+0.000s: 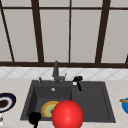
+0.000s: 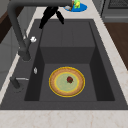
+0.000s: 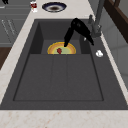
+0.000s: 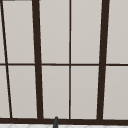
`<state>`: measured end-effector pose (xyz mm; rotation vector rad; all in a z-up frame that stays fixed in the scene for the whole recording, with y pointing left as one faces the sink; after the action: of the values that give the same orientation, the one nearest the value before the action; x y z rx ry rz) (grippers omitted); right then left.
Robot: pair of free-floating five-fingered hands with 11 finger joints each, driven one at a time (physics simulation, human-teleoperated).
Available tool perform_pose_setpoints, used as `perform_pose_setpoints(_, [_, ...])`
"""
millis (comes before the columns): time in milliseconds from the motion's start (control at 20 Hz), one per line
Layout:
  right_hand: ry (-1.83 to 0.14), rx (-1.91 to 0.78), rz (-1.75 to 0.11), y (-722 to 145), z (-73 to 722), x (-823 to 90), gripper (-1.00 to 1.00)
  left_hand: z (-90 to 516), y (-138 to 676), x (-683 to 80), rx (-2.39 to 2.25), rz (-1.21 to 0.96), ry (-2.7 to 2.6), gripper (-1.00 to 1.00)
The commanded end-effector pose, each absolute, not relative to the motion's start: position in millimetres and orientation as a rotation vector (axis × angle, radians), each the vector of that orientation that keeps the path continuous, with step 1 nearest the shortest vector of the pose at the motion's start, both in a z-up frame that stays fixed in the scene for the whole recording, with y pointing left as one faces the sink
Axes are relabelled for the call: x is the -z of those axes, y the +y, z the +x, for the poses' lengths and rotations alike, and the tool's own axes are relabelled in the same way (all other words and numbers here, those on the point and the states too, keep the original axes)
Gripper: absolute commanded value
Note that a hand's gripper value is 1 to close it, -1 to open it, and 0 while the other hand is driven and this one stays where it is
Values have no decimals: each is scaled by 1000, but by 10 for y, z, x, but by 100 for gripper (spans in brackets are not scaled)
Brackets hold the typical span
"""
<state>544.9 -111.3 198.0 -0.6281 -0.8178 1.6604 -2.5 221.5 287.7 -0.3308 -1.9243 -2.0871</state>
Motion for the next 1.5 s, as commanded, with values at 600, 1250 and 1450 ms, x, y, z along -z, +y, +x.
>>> perform_pose_setpoints(600, [-818,-1606,-624,-1483,5161,-1989,-100,-25,2215,-2877,2087,-331,-1924,0])
perform_pose_setpoints(1250, [-735,-1529,-693,-1960,5059,-1956,-100,-25,2215,-2877,2087,-331,-1924,0])
perform_pose_setpoints(1450, [-707,-1510,-728,-2102,5059,-1937,-100,-25,2215,-2877,2087,-331,-1924,0])
